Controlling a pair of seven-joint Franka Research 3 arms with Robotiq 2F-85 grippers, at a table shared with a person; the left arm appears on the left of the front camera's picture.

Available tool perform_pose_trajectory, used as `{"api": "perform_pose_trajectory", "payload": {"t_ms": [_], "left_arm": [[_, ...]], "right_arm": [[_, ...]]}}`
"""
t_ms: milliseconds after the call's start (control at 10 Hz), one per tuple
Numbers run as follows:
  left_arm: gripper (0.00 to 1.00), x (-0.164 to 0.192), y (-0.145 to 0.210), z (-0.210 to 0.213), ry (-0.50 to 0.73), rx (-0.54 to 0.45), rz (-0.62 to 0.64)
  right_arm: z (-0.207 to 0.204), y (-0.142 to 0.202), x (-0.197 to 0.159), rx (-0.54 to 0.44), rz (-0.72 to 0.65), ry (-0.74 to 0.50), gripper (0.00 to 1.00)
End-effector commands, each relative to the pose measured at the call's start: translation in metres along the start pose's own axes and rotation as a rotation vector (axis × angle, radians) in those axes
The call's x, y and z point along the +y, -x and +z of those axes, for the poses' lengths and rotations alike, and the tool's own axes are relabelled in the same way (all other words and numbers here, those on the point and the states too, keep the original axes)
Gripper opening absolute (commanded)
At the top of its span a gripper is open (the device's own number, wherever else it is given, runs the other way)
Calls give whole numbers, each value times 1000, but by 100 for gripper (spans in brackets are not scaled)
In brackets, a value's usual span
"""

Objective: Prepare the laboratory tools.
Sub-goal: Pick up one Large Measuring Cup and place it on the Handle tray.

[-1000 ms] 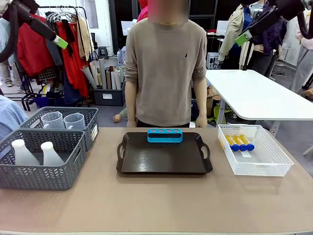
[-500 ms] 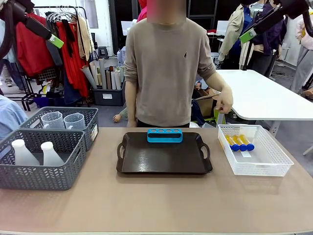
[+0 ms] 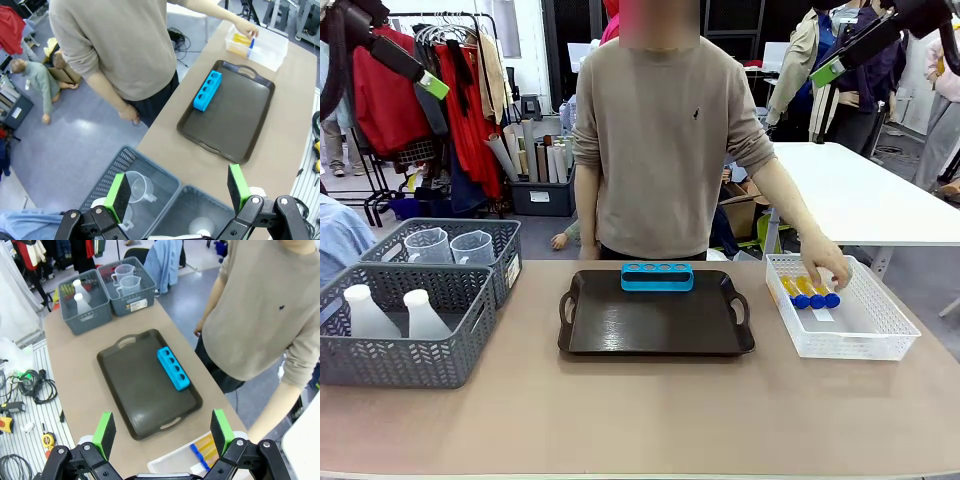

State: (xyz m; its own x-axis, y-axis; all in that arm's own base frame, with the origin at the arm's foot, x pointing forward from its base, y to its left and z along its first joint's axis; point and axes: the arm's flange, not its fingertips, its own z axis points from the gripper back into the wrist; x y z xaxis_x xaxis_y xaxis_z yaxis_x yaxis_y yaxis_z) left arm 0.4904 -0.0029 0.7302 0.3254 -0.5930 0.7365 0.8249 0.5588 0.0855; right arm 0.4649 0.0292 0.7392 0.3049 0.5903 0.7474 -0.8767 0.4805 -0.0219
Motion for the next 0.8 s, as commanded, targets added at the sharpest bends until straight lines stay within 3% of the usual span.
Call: {"api": "perform_pose_trajectory", "payload": {"t_ms": [0, 500, 700], "left_arm": [[100, 0, -1, 1, -3, -3, -2], [100, 0, 0, 0, 0, 0, 0], [100, 18, 1, 7, -79, 168, 37]], "right_arm": [[0, 0, 1, 1, 4, 0, 100], [0, 0, 1, 1, 4, 0, 100], [0, 0, 1, 1, 4, 0, 100]]}}
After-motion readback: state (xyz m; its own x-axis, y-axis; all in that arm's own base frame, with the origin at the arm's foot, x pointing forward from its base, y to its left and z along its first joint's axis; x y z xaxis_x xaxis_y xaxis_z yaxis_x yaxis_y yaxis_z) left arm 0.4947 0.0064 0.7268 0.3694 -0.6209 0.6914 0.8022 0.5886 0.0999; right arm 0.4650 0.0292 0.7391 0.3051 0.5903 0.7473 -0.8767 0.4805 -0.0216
